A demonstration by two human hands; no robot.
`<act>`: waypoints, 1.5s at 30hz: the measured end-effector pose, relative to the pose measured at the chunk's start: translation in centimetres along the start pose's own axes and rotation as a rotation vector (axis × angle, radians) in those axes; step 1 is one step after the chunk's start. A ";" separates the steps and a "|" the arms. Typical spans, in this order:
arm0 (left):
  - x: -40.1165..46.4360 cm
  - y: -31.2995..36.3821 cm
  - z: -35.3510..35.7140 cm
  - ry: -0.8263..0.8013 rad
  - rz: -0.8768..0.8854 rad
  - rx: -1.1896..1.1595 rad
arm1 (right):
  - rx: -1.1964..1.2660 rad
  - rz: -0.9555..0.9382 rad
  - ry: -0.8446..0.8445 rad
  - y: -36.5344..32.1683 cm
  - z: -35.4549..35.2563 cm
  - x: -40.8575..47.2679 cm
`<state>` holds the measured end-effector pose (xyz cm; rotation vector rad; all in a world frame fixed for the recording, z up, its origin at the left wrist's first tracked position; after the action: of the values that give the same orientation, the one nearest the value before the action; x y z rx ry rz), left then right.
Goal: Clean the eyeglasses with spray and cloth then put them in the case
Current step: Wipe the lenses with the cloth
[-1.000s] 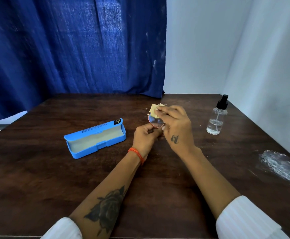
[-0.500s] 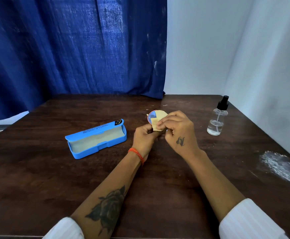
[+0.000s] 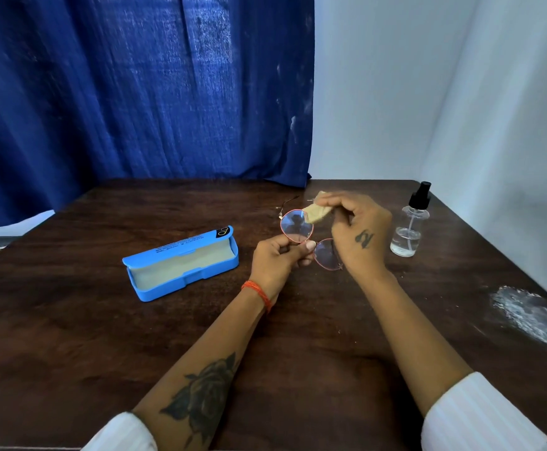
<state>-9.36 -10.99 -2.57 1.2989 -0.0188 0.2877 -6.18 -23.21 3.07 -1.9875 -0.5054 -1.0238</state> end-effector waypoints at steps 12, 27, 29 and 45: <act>-0.4 0.3 0.3 -0.050 0.041 0.026 | 0.044 -0.050 -0.475 -1.4 0.4 1.3; -0.4 0.4 0.1 -0.011 0.033 0.037 | 0.082 0.250 -0.349 1.1 -0.9 0.4; -0.4 0.4 0.1 -0.024 0.032 0.035 | 0.049 0.173 -0.196 0.4 -0.9 0.7; -0.6 0.8 0.1 0.012 0.030 0.042 | 0.086 0.159 -0.322 0.6 0.0 -0.8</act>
<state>-10.06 -11.02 -1.86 1.3390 -0.0222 0.3224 -6.25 -23.54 2.13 -2.0874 -0.5433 -0.5776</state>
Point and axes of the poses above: each hand's wrist, its own x-axis towards the middle knuckle, its own z-axis out of the palm, y = z × x, the point moved 1 cm from there along x, towards the middle knuckle, and after that the axes turned 11 degrees about -x, right-handed, at the moved point
